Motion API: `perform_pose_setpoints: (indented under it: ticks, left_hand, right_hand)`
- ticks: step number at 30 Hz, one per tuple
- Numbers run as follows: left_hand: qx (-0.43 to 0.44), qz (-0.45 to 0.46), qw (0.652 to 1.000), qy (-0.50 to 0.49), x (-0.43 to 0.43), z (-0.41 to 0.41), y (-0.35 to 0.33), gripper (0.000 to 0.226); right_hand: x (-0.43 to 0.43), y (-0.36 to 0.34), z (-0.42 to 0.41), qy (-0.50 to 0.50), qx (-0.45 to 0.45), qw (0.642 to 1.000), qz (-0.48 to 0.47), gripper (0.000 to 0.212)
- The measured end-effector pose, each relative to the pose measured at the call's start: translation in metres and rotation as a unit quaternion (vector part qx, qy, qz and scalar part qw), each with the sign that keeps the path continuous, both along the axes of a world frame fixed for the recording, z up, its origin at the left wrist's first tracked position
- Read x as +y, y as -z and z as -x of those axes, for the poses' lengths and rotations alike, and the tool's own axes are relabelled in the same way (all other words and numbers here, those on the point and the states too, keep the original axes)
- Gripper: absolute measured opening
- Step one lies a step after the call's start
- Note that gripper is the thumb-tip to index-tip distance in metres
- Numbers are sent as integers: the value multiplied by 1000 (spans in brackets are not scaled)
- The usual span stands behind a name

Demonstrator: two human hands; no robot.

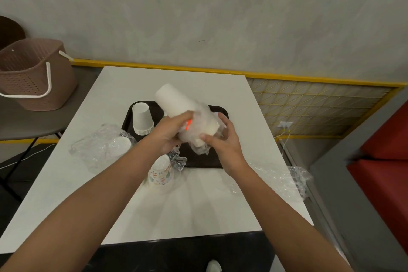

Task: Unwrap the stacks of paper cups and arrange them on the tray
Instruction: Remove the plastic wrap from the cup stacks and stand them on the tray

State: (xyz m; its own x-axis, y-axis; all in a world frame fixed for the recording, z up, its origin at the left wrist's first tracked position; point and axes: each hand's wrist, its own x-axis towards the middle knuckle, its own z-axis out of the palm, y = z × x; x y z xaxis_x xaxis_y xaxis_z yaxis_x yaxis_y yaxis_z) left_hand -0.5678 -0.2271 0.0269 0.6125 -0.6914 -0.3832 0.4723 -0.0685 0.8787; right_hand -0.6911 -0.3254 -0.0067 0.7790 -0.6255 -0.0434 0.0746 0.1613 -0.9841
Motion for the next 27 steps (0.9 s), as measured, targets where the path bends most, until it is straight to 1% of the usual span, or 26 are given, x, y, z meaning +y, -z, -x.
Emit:
perform_pose_setpoints:
  ticks: [2, 3, 5, 7, 8, 9, 11, 13, 15, 17, 20, 23, 27]
  left_hand:
    - [77, 40, 996, -37, 2, -4, 0, 44]
    - [95, 47, 993, -45, 2, -5, 0, 38]
    - [97, 48, 993, -42, 2, -6, 2, 35]
    - [86, 56, 994, -29, 0, -3, 2, 32]
    - [85, 68, 994, -23, 0, -1, 1, 30]
    - [84, 83, 993, -20, 0, 1, 2, 31]
    - [73, 106, 991, -24, -2, 3, 5, 45]
    - [63, 114, 991, -34, -4, 5, 8, 63]
    - [83, 124, 988, -48, -5, 5, 10, 73]
    - [109, 141, 982, -57, -4, 3, 8, 75]
    - [143, 159, 973, -82, -3, -4, 7, 72]
    - [145, 162, 972, -94, -1, -7, 5, 64]
    - [164, 154, 969, -106, -3, -7, 4, 70]
  right_hand:
    - [-4, 0, 1, 0, -50, 997, -61, 76]
    - [-4, -1, 0, 1, -60, 996, -73, 73]
    - [-2, -3, -3, 26, -59, 995, -70, 62]
    - [0, -3, -7, 66, -44, 996, -48, 40]
    - [1, -4, -9, 81, -40, 995, -40, 32]
    - [2, -5, -11, 92, -38, 994, -36, 28]
    - [4, -6, -14, 109, -37, 992, -43, 25]
    - [6, -8, -16, 126, -43, 989, -57, 15]
    - [4, -9, -16, 141, -51, 987, -61, 4]
    - [0, -10, -14, 146, -59, 985, -63, 5]
    - [-4, -9, -9, 150, -61, 985, -57, 8]
    - [-6, -5, -5, 164, -61, 983, -58, 11]
    - [-6, -4, -8, 215, -55, 966, -134, 16]
